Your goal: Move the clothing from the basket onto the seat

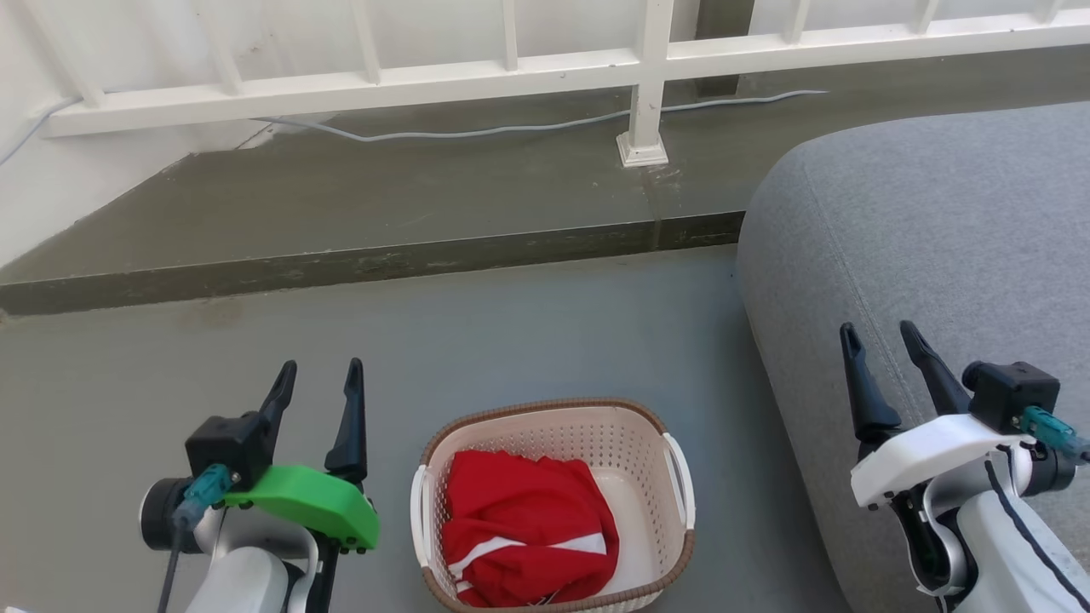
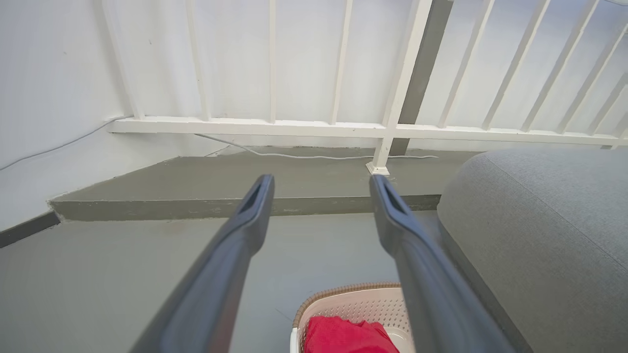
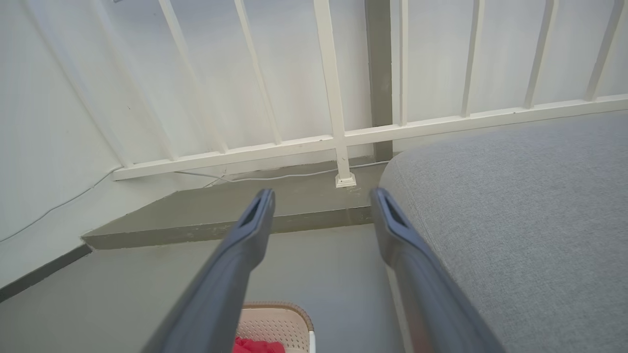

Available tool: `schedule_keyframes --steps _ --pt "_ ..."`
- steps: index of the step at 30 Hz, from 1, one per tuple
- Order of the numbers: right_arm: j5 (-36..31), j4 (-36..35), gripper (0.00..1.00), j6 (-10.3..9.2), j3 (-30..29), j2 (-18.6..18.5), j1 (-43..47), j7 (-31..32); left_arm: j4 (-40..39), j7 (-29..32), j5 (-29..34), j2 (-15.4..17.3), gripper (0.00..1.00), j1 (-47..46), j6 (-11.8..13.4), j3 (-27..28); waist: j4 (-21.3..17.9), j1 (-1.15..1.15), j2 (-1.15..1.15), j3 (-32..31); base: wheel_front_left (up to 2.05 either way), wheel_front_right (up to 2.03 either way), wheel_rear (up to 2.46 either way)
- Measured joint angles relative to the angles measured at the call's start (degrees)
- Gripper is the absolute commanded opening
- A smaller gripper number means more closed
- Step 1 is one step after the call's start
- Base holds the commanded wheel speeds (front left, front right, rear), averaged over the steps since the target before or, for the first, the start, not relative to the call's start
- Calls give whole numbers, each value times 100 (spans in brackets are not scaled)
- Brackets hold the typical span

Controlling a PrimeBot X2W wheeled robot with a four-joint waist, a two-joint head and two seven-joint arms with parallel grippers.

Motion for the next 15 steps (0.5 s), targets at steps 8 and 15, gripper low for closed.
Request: schedule_keyframes --steps 8,15 --pt "-411 38 100 -46 83 -9 -58 -175 54 -156 470 0 100 -73 75 -167 -7 0 0 2 0 0 0" --pt "-430 127 100 -40 67 3 -58 -203 185 -170 497 0 100 -76 121 -179 9 0 0 10 0 0 0"
